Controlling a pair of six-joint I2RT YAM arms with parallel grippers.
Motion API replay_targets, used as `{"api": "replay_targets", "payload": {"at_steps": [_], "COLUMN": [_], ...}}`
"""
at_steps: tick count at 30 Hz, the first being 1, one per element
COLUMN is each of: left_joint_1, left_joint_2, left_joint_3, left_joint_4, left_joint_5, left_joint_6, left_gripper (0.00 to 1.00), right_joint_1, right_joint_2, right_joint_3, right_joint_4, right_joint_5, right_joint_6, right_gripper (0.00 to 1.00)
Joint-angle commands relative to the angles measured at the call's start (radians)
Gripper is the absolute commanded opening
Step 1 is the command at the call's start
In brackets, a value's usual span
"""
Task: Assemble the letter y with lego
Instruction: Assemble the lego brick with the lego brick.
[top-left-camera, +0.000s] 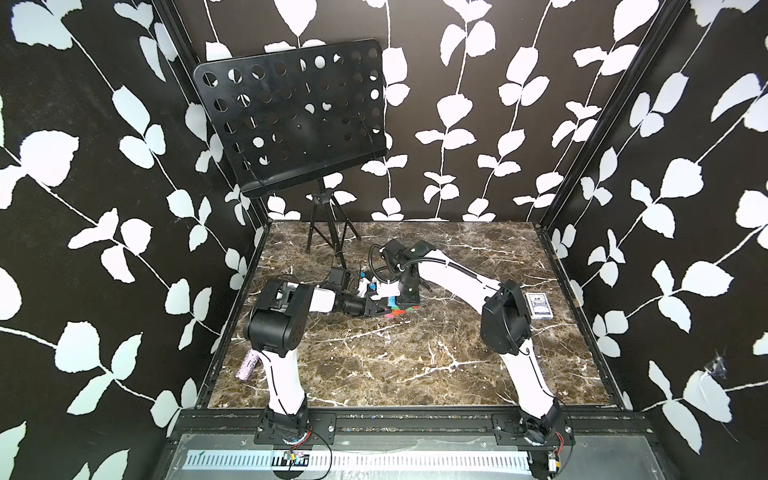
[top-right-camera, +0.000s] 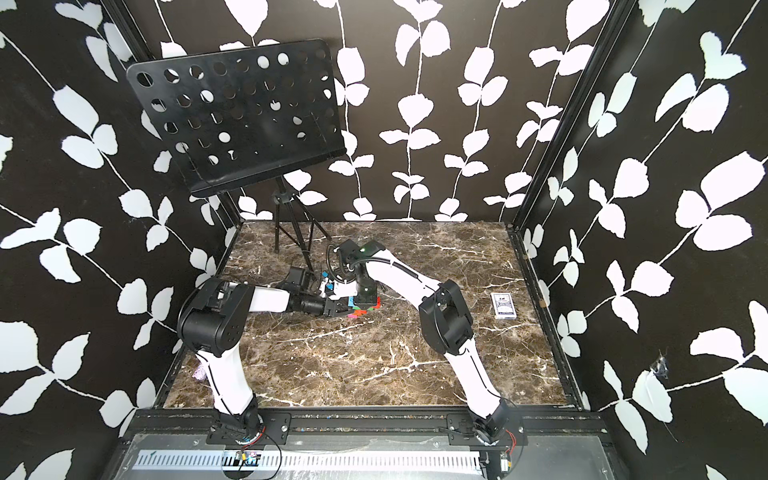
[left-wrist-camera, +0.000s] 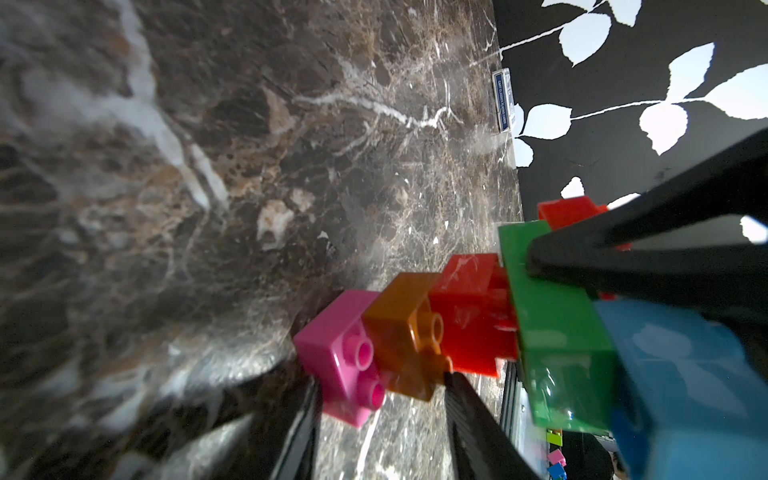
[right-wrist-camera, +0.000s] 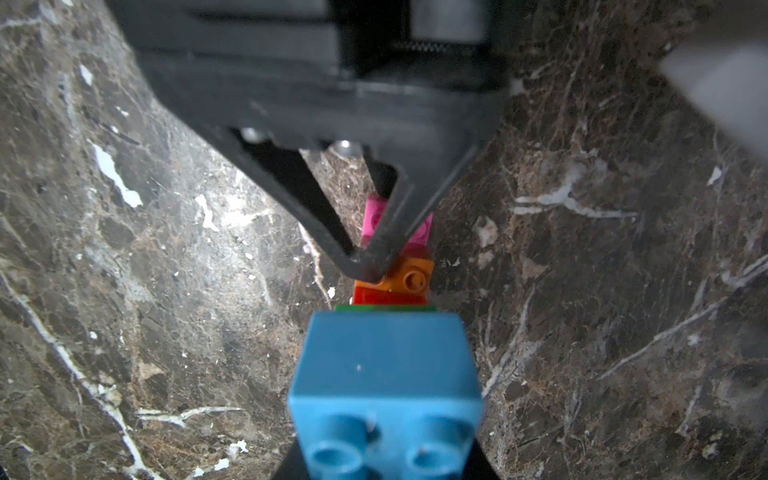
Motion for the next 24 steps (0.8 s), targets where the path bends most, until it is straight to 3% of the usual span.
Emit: {"api": "replay_targets", "payload": {"at_steps": [1, 24], "left_joint_1": [-0.011, -0.011], "left_joint_2": [0.075, 0.076], "left_joint_3": [-0.042, -0.039], "left_joint_4": [-0.144, -0.149], "left_joint_5": [-0.221, -0.223], "left_joint_6": [0.0, 0.001], "left_gripper": [0.48, 0.48], "right_joint_1": [0.009, 0.029], "right_joint_2": [0.032, 0.11], "right_joint_3": [0.02, 0.068], "right_joint_4": [-0.053, -0.092], "right_joint_5": [0.001, 0.03], "right_joint_6": [-0.001, 0.05], "right_gripper": [0.21, 0.19]}}
